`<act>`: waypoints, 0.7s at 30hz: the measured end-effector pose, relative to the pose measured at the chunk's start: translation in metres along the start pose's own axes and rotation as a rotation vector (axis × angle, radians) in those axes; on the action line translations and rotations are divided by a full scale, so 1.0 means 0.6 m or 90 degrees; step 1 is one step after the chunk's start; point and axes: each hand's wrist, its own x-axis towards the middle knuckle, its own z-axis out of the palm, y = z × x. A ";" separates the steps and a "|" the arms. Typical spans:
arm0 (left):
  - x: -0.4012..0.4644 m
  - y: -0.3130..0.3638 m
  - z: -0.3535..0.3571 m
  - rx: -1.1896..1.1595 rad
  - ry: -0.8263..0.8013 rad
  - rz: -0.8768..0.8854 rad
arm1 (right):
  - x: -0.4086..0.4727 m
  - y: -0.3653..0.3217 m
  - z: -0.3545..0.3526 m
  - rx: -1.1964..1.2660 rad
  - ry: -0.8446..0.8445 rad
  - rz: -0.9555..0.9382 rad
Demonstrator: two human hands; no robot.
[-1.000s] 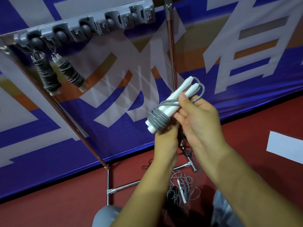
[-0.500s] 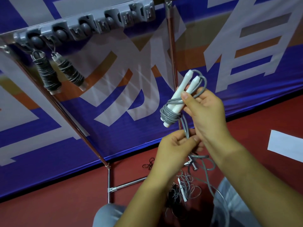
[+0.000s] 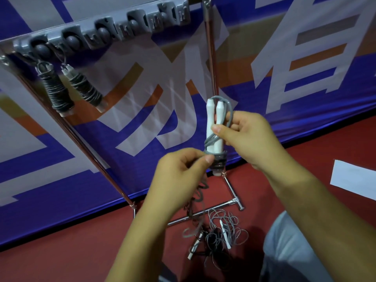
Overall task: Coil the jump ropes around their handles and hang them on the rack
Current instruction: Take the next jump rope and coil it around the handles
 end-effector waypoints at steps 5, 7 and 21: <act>0.009 -0.001 -0.025 0.064 0.025 0.035 | -0.001 -0.008 -0.003 -0.055 -0.107 0.012; 0.010 -0.007 -0.032 0.049 0.036 0.040 | 0.000 -0.010 -0.006 -0.058 -0.143 0.019; 0.015 -0.044 -0.045 0.303 -0.023 0.307 | -0.009 -0.015 -0.020 0.168 -0.199 0.164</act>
